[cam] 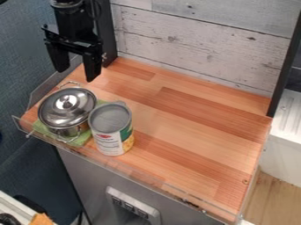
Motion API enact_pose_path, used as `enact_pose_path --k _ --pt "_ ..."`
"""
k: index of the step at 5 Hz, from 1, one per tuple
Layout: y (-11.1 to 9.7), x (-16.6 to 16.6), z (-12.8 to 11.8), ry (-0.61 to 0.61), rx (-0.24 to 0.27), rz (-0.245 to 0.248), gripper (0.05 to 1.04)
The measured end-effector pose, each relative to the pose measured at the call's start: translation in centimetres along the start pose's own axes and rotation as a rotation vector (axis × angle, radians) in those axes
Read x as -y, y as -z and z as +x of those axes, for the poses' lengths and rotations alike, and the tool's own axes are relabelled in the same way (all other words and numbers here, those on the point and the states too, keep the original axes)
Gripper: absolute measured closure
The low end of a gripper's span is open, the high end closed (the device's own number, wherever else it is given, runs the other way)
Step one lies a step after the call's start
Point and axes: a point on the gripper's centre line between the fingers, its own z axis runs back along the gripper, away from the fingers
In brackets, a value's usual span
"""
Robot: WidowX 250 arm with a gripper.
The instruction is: Push the can to the top middle of the table
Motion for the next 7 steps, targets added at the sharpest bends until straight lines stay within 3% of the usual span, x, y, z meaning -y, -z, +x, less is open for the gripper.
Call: enact_pose_path --k 1,3,4,6,7 --pt "1.1 0.3 -0.3 0.001 -0.028 -0.013 0.083" --pt "-0.2 2.3 -8.4 0.049 -0.038 -0.017 0.083" --pt "0.5 3.3 -11.0 0.094 -0.047 -0.004 0.083" --pt "5.4 4.7 -10.2 0.155 -0.131 -0.002 0.083" --pt "7.3 5.3 -8.1 0.161 -0.152 0.012 0.083"
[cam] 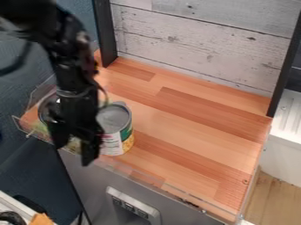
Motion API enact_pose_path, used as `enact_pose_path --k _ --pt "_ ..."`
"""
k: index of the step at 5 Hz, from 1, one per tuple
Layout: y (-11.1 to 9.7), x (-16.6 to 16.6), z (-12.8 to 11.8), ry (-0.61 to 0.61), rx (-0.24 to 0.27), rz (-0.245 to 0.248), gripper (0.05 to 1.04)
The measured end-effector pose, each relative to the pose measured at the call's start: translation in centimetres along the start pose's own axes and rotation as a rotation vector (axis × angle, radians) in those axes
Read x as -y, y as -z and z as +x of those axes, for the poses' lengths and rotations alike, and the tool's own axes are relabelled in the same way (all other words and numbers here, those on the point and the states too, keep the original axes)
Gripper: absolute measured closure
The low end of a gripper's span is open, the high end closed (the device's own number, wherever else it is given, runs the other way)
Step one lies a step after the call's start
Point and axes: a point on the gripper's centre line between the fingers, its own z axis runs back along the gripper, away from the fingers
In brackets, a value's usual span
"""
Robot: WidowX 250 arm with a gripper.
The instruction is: Push the can to the top middle of the table
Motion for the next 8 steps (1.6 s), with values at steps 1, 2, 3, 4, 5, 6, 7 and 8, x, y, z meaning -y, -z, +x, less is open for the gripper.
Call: enact_pose_path --k 1,2,3,4,5,6,7,8 --pt "0.2 0.6 2.3 0.002 0.001 0.010 0.082" --pt "-0.7 1.5 4.4 0.007 0.027 0.002 0.083" --pt "-2.2 2.5 6.6 0.013 0.055 -0.004 0.084" --pt "-2.6 3.1 9.2 0.026 0.063 0.005 0.084" --pt "-2.5 3.1 12.9 0.002 0.059 0.030 0.085" --pt "-2.8 3.0 15.9 -0.013 0.064 0.032 0.085" --pt "-3.0 2.6 17.2 -0.014 0.069 0.043 0.085" --pt "-4.3 3.0 14.8 0.017 0.088 0.029 0.085"
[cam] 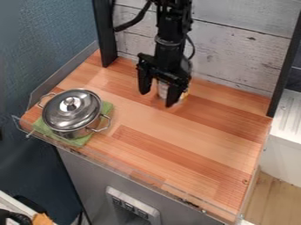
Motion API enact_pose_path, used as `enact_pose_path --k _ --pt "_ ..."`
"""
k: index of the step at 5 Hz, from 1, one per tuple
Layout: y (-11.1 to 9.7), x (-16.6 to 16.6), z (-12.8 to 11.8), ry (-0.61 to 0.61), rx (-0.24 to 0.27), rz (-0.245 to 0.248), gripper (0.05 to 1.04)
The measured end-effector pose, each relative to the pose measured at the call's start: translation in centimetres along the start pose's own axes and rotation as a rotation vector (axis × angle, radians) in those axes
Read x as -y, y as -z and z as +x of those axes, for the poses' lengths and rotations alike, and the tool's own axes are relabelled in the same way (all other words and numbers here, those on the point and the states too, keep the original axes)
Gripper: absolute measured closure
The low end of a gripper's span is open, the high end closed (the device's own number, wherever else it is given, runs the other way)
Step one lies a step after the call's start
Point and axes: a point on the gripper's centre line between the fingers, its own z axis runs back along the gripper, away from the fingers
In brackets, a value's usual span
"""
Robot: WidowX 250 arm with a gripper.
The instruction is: Push the can to the top middle of the table
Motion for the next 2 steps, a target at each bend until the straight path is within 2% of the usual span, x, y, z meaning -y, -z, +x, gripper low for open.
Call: enact_pose_path --k 1,2 --pt "-3.7 -1.6 -3.4 -0.031 0.075 -0.008 0.085" --pt "-5.3 -3.4 -5.2 -0.048 0.136 -0.017 0.085"
